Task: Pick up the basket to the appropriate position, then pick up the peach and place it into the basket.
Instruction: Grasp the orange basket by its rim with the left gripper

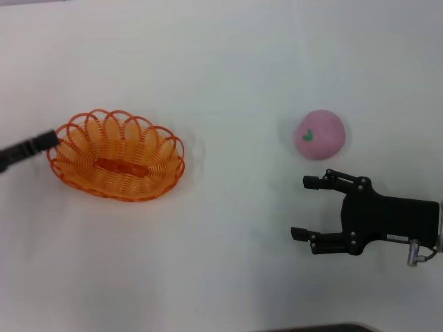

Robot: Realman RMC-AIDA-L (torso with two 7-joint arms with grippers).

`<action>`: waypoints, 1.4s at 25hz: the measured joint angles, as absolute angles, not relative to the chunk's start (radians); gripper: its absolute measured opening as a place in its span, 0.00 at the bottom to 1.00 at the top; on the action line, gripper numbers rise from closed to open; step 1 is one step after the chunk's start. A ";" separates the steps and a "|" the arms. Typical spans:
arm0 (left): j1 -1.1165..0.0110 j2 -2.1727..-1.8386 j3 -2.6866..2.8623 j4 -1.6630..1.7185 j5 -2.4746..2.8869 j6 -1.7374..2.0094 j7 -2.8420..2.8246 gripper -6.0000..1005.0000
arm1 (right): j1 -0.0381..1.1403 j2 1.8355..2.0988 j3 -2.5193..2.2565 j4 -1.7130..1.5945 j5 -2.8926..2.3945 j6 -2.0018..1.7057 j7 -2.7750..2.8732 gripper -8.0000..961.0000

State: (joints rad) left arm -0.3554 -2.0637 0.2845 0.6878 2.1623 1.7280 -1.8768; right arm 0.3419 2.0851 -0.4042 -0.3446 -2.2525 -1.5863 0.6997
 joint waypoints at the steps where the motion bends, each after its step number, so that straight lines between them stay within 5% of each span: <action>1: -0.358 -2.064 0.287 0.719 2.164 1.714 -1.914 0.72 | 0.342 2.085 -0.405 -0.345 -2.252 -1.587 0.700 0.98; 10: -0.368 -2.069 0.420 0.888 2.210 1.571 -2.072 0.71 | 0.342 2.085 -0.404 -0.345 -2.255 -1.588 0.701 0.98; 21: -0.387 -2.163 0.614 1.147 2.370 1.488 -2.146 0.69 | 0.342 2.085 -0.405 -0.345 -2.256 -1.588 0.703 0.98; 35: -0.432 -2.165 0.883 1.197 2.522 1.366 -2.328 0.67 | 0.345 2.085 -0.406 -0.347 -2.256 -1.586 0.703 0.98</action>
